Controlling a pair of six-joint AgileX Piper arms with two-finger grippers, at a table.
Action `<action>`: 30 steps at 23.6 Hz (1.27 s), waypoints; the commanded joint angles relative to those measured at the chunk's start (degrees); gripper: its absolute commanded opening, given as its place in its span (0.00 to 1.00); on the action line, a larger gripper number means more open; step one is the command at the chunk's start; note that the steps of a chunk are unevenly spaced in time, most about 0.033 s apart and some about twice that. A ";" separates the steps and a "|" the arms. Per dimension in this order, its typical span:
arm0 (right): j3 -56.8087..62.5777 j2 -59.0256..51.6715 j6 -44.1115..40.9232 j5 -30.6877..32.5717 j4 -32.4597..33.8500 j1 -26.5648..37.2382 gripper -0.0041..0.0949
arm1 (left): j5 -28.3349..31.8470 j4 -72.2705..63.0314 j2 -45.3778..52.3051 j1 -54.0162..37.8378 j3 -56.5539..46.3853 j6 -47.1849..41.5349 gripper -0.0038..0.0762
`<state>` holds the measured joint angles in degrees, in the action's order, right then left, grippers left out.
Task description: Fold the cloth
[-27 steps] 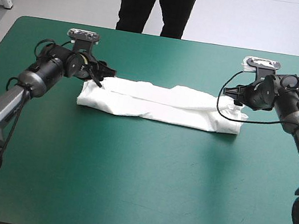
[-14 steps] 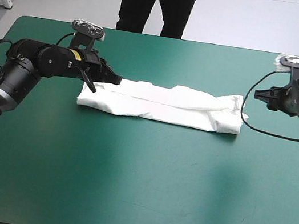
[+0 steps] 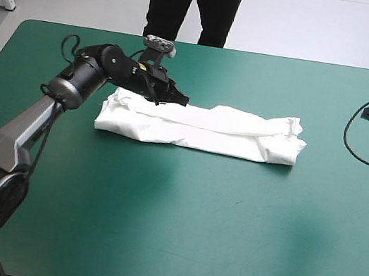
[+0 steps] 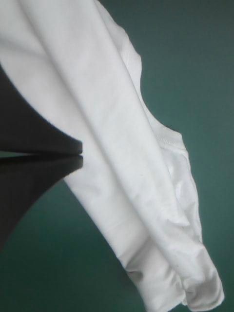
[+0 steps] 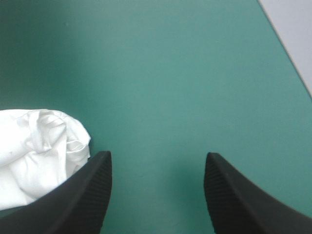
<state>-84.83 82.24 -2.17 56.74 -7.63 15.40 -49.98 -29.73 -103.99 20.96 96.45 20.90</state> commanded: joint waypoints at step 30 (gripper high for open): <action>-0.05 28.60 32.63 2.20 -36.51 -4.52 0.70 | -3.84 5.99 -22.04 8.13 15.99 -9.27 0.04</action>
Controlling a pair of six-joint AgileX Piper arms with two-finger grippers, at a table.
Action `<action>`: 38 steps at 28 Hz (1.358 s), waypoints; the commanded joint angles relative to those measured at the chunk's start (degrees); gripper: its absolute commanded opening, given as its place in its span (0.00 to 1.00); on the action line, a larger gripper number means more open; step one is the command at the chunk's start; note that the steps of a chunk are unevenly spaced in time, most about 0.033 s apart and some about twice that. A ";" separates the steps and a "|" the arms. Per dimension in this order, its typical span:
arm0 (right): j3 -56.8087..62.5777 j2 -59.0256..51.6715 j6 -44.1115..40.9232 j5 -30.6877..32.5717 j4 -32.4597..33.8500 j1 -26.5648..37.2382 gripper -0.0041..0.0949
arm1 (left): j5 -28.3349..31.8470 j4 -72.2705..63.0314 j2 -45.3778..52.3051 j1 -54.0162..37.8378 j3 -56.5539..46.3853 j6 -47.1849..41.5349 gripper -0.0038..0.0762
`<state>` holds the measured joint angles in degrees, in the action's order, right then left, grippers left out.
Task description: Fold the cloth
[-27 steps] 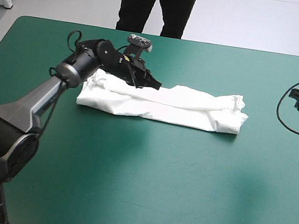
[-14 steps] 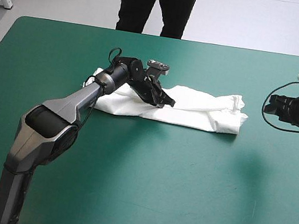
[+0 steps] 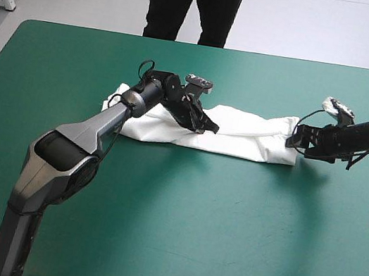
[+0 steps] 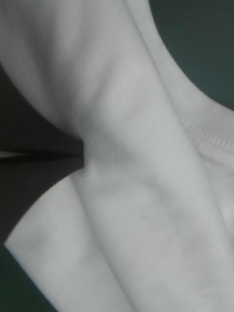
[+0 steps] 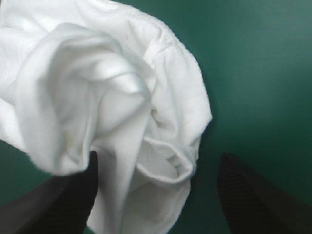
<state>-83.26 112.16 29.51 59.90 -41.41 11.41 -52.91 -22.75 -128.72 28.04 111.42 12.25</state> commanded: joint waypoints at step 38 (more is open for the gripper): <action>-19.62 -3.30 1.66 11.60 -15.82 -1.54 0.02 | -3.27 1.87 2.70 1.05 1.03 -2.86 0.04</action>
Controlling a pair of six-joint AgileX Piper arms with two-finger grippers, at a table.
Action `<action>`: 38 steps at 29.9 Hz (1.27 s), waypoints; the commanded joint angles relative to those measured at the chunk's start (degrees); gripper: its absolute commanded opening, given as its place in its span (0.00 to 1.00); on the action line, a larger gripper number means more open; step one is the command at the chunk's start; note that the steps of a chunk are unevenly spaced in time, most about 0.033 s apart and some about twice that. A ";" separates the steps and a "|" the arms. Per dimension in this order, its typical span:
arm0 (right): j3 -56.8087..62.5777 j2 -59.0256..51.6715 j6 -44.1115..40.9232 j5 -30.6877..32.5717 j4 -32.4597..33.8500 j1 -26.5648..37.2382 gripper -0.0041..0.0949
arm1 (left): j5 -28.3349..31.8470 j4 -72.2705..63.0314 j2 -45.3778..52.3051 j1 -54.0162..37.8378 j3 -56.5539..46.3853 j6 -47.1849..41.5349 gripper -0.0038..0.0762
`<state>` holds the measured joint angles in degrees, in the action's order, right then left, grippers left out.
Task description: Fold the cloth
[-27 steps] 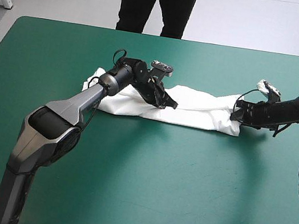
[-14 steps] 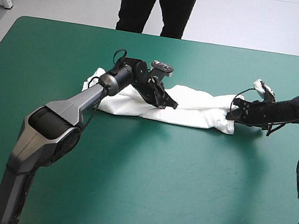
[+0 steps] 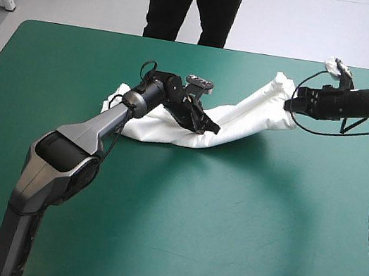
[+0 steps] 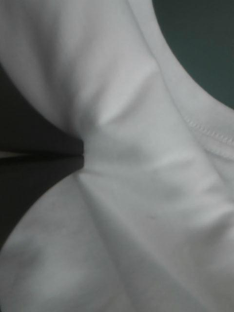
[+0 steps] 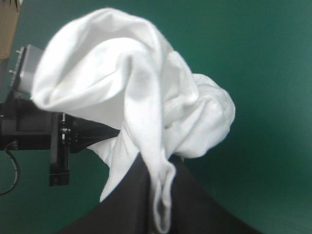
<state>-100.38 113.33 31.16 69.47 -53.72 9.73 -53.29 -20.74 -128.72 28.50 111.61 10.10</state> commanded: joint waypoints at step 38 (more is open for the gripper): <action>-13.04 -4.64 -2.92 -14.95 -8.86 -24.08 0.02 | -20.47 23.36 41.33 -1.76 12.21 -5.96 0.04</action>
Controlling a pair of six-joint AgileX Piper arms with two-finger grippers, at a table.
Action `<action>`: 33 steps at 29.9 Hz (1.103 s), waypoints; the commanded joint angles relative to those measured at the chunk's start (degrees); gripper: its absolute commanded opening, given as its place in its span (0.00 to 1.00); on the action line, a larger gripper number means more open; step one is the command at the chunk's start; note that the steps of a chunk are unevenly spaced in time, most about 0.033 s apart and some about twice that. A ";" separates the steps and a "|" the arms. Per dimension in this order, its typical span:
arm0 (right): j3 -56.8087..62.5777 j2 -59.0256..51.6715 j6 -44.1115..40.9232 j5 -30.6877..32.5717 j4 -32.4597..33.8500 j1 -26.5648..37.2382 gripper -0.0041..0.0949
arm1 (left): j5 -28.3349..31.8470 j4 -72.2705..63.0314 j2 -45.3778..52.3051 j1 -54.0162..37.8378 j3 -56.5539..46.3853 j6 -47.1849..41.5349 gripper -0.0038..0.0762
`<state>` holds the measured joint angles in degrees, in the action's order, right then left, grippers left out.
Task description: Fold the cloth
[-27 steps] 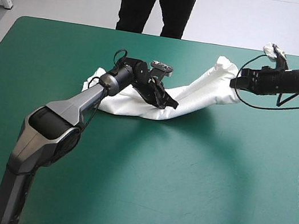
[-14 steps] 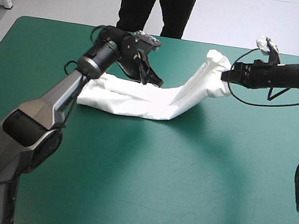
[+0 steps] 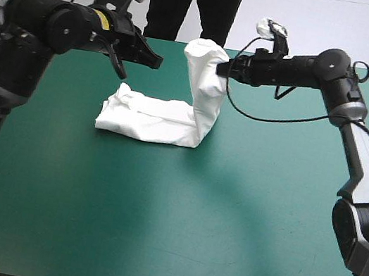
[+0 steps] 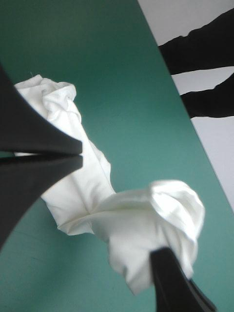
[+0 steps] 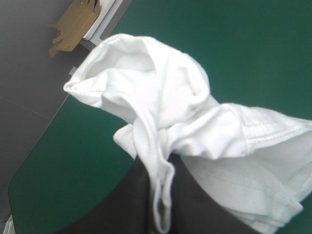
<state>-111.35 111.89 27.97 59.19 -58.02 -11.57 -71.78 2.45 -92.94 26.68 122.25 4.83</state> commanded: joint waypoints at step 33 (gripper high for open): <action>-19.31 13.11 -7.60 11.94 1.68 -6.50 0.61 | -1.98 1.87 12.10 0.05 1.58 -2.25 0.04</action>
<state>-128.67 129.53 23.78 67.01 -58.67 -20.62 -71.85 4.06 -83.41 26.68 122.37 3.34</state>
